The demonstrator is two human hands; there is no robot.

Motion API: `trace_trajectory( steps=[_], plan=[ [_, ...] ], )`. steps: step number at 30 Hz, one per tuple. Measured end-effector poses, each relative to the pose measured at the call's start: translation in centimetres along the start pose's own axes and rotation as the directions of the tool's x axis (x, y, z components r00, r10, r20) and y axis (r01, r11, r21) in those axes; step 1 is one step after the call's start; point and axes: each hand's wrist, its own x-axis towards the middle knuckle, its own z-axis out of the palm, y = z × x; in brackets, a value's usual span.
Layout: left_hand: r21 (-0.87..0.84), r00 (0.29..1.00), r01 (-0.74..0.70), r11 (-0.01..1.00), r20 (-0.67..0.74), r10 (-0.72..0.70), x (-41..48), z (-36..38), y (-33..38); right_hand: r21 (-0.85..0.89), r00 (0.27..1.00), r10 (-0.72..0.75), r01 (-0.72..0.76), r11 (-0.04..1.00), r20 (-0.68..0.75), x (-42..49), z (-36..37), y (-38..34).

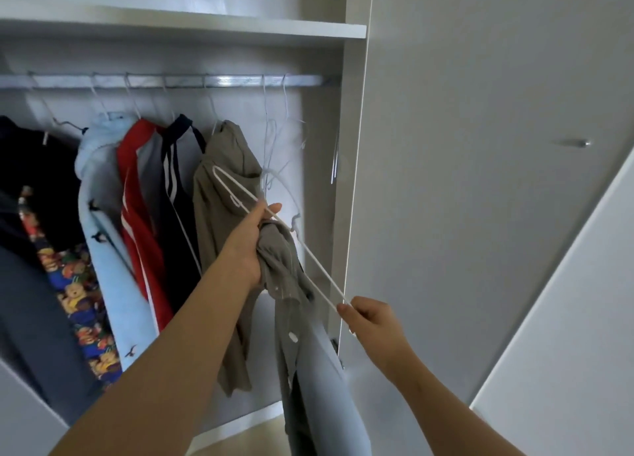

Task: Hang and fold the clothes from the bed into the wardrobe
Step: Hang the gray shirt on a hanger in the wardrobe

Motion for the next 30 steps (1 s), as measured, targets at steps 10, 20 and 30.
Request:
trace_trajectory(
  steps=[10,20,30],
  plan=[
    [0.645,0.981,-0.181,0.743,0.168,0.093,-1.5,0.9,-0.3,0.240,1.000,-0.002,0.007,0.971,-0.020,1.9,1.8,-3.5],
    [0.955,0.942,-0.279,-0.097,0.292,0.164,-0.6,-2.7,3.8,0.386,0.983,0.028,0.046,0.921,-0.183,1.6,0.5,-3.3],
    [0.972,0.820,-0.073,-0.223,0.186,0.542,0.3,-6.6,7.3,0.412,0.987,0.048,0.019,0.911,-0.152,1.7,-0.3,-2.8]
  ],
)
